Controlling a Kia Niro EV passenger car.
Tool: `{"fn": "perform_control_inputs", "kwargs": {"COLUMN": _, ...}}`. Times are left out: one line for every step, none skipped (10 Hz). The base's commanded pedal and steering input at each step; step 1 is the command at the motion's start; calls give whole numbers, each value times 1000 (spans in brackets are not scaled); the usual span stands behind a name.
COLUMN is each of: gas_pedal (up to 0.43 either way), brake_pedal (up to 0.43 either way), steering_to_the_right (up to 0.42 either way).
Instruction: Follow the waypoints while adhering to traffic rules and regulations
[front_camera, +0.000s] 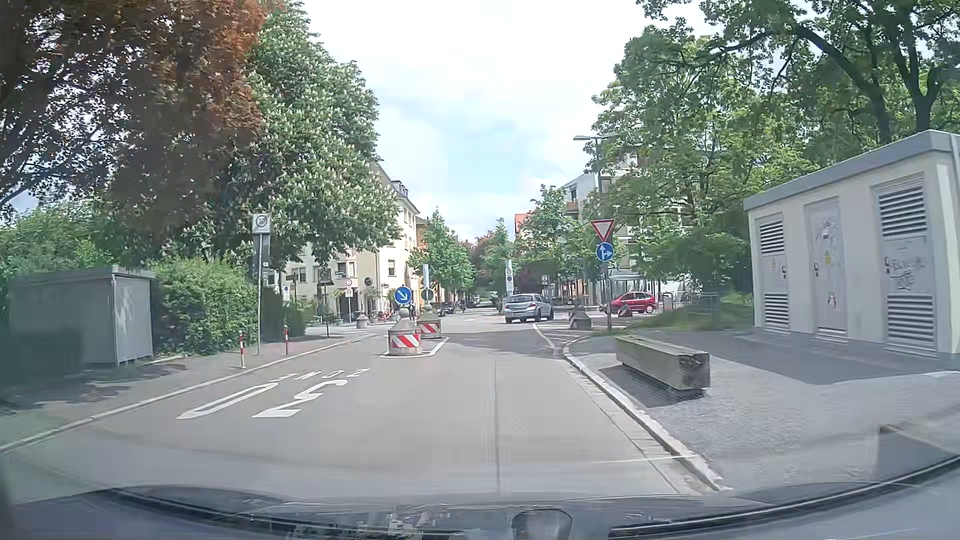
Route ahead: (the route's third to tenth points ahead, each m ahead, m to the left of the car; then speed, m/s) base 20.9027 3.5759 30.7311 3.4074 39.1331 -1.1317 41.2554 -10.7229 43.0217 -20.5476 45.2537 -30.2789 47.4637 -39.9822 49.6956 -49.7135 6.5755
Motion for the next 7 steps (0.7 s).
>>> {"fn": "perform_control_inputs", "kwargs": {"gas_pedal": 8, "brake_pedal": 0, "steering_to_the_right": -2}}
{"fn": "perform_control_inputs", "kwargs": {"gas_pedal": 8, "brake_pedal": 0, "steering_to_the_right": 0}}
{"fn": "perform_control_inputs", "kwargs": {"gas_pedal": 8, "brake_pedal": 0, "steering_to_the_right": 0}}
{"fn": "perform_control_inputs", "kwargs": {"gas_pedal": 0, "brake_pedal": 0, "steering_to_the_right": 0}}
{"fn": "perform_control_inputs", "kwargs": {"gas_pedal": 0, "brake_pedal": 0, "steering_to_the_right": 0}}
{"fn": "perform_control_inputs", "kwargs": {"gas_pedal": 0, "brake_pedal": 0, "steering_to_the_right": 0}}
{"fn": "perform_control_inputs", "kwargs": {"gas_pedal": 0, "brake_pedal": 0, "steering_to_the_right": 0}}
